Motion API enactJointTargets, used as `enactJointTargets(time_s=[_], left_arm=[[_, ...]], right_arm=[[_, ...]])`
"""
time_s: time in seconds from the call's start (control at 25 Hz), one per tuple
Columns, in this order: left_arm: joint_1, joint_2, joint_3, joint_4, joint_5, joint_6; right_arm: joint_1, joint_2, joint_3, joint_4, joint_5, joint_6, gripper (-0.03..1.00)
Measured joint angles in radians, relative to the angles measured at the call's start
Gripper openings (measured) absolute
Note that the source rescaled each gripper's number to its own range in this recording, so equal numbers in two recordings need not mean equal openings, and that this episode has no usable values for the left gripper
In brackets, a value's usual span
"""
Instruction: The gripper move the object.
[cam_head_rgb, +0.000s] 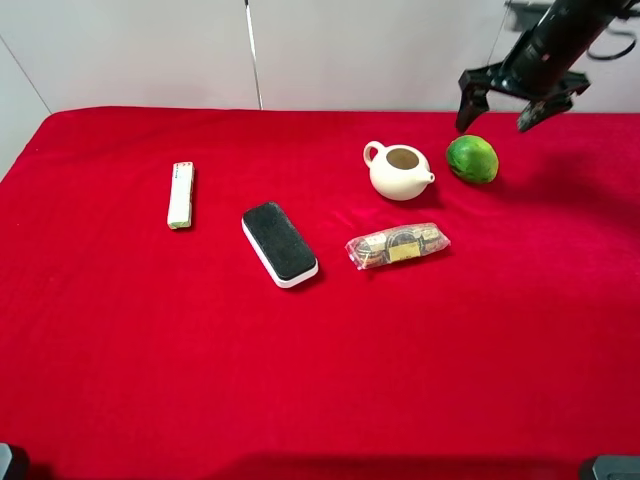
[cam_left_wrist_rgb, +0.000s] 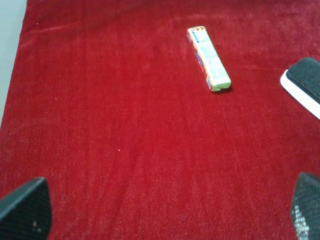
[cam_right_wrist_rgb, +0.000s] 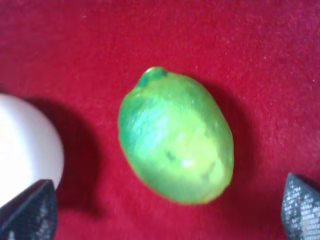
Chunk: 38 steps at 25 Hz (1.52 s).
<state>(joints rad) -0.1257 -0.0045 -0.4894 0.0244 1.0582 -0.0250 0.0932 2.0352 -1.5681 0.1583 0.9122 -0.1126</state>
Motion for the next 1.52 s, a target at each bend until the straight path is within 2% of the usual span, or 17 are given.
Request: enactJointTargets(time_s=[0.12,0.56,0.96,1.52], left_arm=[[0.000,0.000,0.000,0.000,0.000,0.000],[0.000,0.000,0.000,0.000,0.000,0.000],[0.000,0.000,0.000,0.000,0.000,0.000],[0.000,0.000,0.000,0.000,0.000,0.000]], right_arm=[[0.000,-0.055,0.000,-0.001,0.068,0.000,0.99],[0.000,-0.227,0.000,-0.017,0.288,0.034,0.99],[0.000,-0.408,0.035,-0.021,0.304,0.044,0.99],[0.000,-0.844,0.393,-0.029,0.306,0.044,0.99]])
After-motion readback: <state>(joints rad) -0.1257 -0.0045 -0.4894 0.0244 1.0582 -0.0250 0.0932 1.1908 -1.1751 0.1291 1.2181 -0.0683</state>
